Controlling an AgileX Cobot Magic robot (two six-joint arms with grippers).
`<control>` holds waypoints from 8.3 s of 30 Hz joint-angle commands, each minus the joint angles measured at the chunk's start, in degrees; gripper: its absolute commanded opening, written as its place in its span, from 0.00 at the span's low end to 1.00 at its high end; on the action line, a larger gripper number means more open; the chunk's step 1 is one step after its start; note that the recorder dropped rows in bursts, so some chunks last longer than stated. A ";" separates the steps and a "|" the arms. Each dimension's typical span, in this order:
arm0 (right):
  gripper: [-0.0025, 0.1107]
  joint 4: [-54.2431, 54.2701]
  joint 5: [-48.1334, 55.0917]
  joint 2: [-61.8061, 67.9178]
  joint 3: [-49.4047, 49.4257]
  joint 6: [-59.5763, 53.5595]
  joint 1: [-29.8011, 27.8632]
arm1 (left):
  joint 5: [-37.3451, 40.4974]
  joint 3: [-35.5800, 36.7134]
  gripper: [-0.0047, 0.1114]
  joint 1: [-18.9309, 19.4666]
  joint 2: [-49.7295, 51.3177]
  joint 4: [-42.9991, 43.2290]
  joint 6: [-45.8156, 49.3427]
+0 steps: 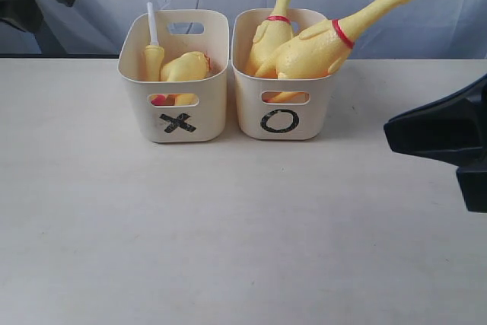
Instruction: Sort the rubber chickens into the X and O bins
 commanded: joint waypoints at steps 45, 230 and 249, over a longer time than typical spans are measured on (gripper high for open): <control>0.02 5.24 0.02 -44.86 0.24 -0.17 -21.99 | -3.97 2.49 0.08 19.88 -64.81 9.22 -0.24; 0.02 -19.15 -33.30 -47.83 49.45 11.30 -18.06 | -56.15 84.69 0.04 24.50 -78.43 2.78 1.17; 0.02 -19.15 -33.30 -47.83 49.45 11.30 -18.06 | -56.15 84.69 0.04 24.50 -78.43 2.78 1.29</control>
